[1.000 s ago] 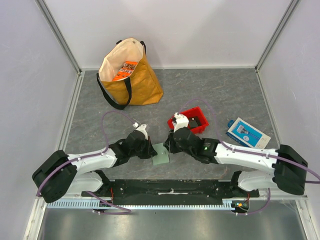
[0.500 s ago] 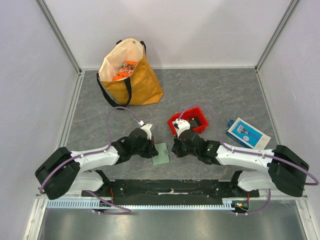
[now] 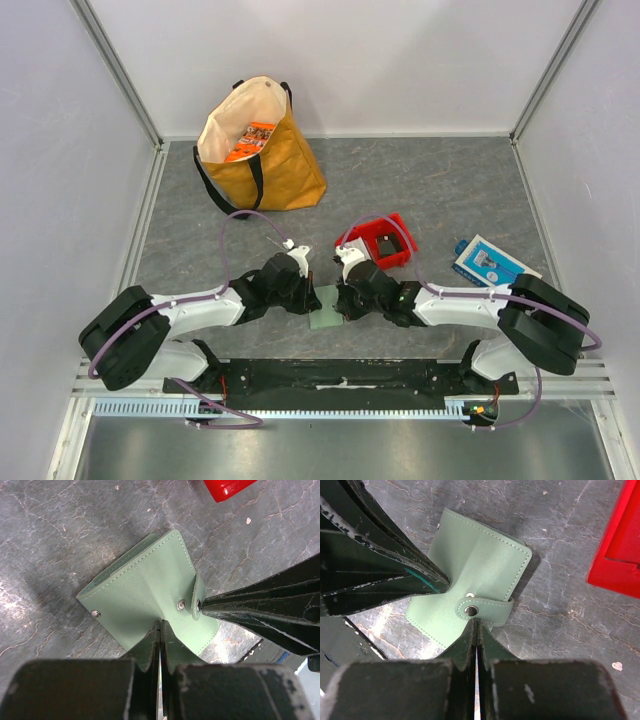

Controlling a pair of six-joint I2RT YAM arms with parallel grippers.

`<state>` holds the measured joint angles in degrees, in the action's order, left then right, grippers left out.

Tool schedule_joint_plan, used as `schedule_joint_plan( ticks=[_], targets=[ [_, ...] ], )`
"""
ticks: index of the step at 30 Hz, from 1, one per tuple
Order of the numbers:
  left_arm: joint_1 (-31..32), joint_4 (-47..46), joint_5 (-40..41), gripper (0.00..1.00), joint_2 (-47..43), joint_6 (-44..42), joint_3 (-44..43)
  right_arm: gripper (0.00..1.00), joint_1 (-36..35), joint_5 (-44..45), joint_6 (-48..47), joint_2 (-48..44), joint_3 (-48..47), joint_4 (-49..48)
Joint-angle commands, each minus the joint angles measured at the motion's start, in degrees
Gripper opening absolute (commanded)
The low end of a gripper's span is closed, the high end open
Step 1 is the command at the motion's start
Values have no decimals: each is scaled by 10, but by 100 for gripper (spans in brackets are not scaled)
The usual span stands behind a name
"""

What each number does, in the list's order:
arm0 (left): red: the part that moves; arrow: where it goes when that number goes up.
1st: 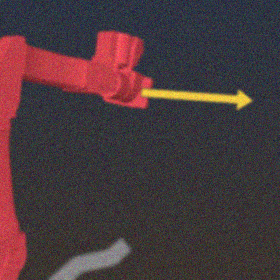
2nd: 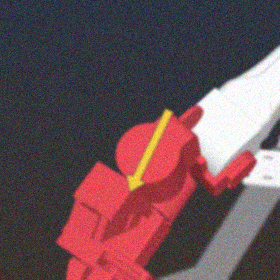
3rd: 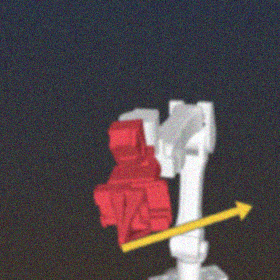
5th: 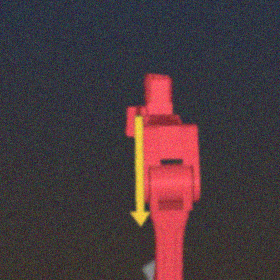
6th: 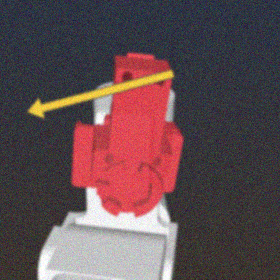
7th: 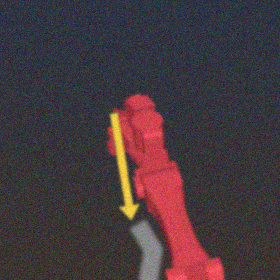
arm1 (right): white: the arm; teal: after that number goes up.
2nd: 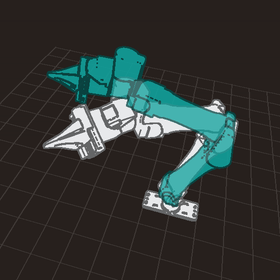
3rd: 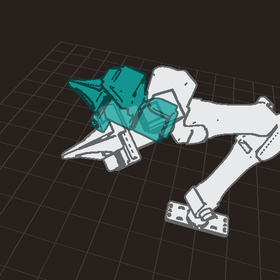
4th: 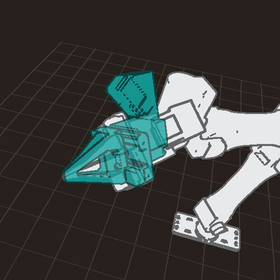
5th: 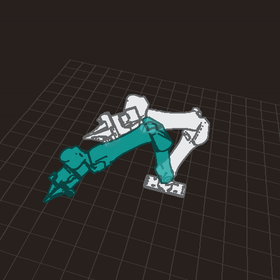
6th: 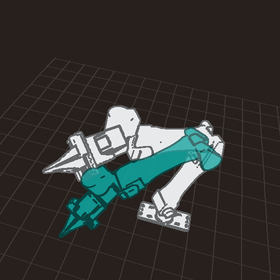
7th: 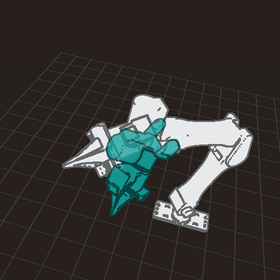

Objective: Put the credit cards into the card holder
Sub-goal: Close the card holder at the center of the board.

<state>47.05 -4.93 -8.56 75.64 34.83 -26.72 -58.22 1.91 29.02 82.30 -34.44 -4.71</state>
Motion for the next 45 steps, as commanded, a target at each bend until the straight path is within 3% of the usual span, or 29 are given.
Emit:
schedule_joint_plan(
  ticks=[1, 24, 45],
  targets=[
    [2, 25, 6, 2, 8, -29, 8, 0, 5, -14, -21, 8, -24, -25],
    [2, 43, 26, 2, 2, -37, 4, 0, 39, -17, -25, -53, -24, 7],
    [2, 43, 26, 2, 5, -36, 4, 0, 45, -72, 2, 4, -16, -41]
  ],
)
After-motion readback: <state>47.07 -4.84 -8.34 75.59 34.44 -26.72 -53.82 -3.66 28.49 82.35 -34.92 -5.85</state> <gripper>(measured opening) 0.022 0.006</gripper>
